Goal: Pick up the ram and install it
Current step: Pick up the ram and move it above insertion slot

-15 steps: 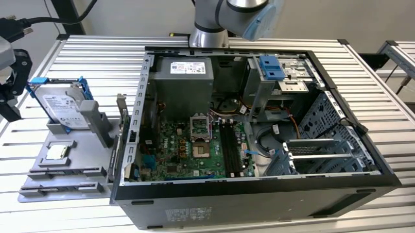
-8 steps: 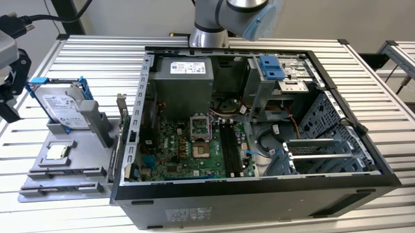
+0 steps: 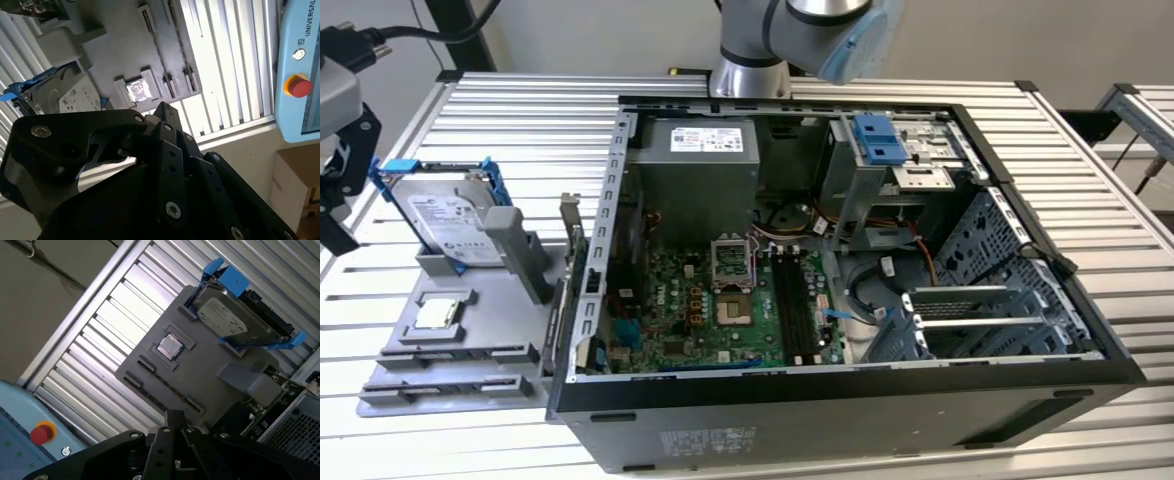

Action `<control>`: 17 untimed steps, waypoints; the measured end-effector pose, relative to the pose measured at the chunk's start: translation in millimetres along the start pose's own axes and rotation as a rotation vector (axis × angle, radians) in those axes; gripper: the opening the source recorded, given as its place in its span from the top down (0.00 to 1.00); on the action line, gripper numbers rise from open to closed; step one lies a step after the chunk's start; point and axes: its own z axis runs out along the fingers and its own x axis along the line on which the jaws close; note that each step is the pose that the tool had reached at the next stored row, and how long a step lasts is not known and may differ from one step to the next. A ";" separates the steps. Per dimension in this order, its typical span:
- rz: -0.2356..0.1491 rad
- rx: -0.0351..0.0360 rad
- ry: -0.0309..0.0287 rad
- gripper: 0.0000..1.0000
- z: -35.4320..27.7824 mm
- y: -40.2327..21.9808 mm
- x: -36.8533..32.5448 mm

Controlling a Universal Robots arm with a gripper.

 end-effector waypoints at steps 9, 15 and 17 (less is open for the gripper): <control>-0.057 0.0021 0.0012 1.00 0.2 0.7 0.8; -0.133 0.0028 0.0016 1.00 0.1 0.7 0.8; -0.160 0.0033 0.0020 1.00 0.1 0.7 0.9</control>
